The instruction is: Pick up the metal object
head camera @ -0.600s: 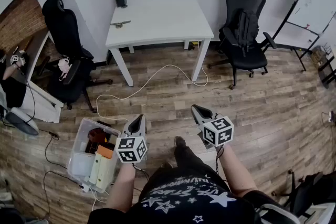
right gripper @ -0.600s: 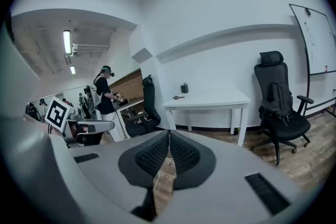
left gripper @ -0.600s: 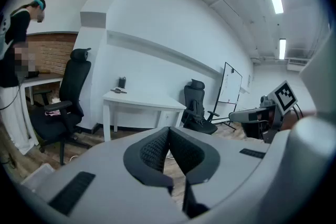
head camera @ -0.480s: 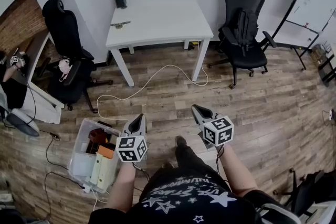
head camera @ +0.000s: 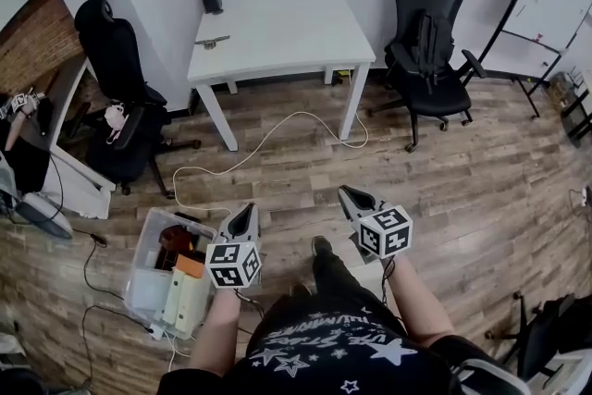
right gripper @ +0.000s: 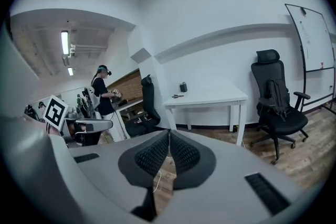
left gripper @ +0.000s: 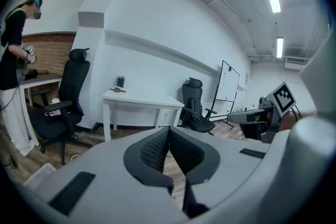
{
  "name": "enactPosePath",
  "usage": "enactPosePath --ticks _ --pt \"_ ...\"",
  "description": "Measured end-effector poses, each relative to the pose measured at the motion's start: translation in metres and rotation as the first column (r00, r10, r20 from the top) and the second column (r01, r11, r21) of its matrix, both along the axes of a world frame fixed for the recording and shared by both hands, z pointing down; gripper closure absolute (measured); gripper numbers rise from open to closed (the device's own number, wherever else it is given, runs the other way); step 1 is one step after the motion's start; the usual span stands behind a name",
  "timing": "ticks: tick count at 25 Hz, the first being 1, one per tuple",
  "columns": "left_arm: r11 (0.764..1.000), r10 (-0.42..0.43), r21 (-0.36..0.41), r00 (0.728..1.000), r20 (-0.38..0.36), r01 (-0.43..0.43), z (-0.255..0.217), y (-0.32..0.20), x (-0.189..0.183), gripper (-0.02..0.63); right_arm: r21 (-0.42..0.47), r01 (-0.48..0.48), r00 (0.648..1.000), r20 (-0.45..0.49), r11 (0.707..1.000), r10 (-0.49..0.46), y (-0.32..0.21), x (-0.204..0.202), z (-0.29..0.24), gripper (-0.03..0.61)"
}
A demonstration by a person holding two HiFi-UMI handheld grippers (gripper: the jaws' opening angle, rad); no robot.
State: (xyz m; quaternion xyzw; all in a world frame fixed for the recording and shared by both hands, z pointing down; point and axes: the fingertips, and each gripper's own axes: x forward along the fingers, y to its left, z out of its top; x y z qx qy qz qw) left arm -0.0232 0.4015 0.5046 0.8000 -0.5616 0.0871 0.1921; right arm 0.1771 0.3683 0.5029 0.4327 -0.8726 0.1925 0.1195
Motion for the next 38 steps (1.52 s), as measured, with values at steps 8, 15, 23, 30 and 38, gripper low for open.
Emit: enactPosePath --ticks 8,15,23,30,38 --pt "1.000 -0.012 -0.016 1.000 -0.006 0.012 0.007 -0.005 -0.009 0.594 -0.022 -0.015 1.000 0.020 1.000 0.015 -0.011 0.002 0.008 0.529" --pt "0.998 -0.055 -0.024 0.998 0.005 0.055 0.018 -0.051 -0.036 0.594 -0.035 -0.012 1.000 0.026 0.999 0.013 -0.071 -0.021 0.023 0.529" --pt "0.996 -0.081 -0.034 0.996 0.033 0.082 0.019 -0.171 -0.039 0.594 -0.050 0.007 0.998 0.056 0.999 -0.005 -0.200 -0.024 0.028 0.529" --pt "0.994 -0.101 -0.035 0.994 0.042 0.103 0.013 -0.289 -0.028 0.594 -0.048 0.035 0.997 0.070 0.998 -0.031 -0.327 -0.014 0.022 0.528" --pt "0.987 -0.160 -0.006 0.984 0.083 0.161 0.006 -0.380 -0.013 0.594 -0.057 0.098 0.992 0.084 0.994 -0.093 -0.415 0.004 0.027 0.529"
